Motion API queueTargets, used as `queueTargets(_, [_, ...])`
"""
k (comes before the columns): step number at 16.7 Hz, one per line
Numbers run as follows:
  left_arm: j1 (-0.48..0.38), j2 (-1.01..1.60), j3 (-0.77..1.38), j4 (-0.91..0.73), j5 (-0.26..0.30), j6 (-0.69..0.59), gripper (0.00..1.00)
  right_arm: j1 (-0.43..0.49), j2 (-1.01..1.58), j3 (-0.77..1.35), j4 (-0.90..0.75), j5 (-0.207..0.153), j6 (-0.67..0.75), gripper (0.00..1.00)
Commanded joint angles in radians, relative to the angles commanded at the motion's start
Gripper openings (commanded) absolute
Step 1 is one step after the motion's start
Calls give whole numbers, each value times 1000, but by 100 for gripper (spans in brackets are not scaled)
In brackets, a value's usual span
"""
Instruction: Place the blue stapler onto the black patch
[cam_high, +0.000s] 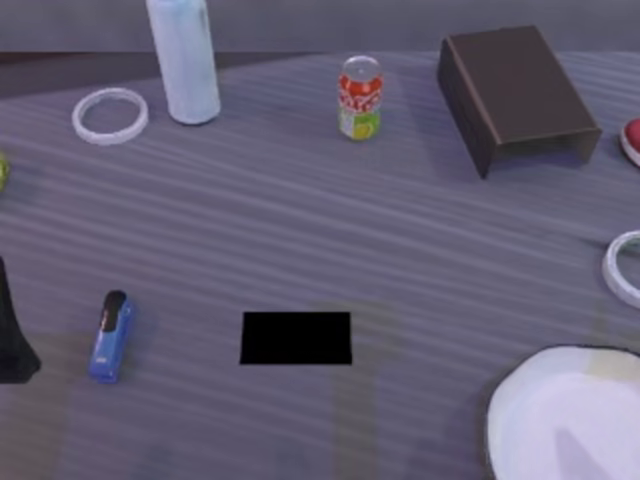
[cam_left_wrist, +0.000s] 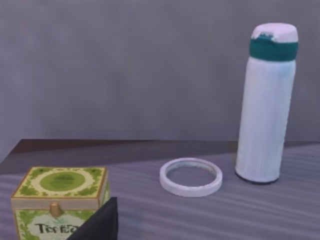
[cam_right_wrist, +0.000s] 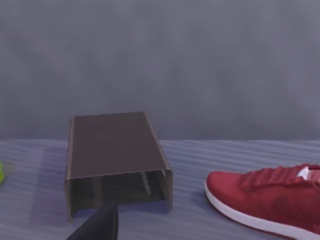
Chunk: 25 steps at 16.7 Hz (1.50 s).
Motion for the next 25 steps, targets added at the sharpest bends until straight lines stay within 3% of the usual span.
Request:
queueTargets(4, [-6,30,30,-23,2,-3,100,0,0,0,0,0,0,100])
queueTargets(8, [-31,218,203,-150,5,-19,100,0,0,0,0,0,0,100])
queueTargets(19, [-133,1310,948,-767,-6,-73,100,0,0,0,0,0,0,100])
queueTargets(25, [-178,1733,1282,-1021,-4,-103,100,0,0,0,0,0,0,100])
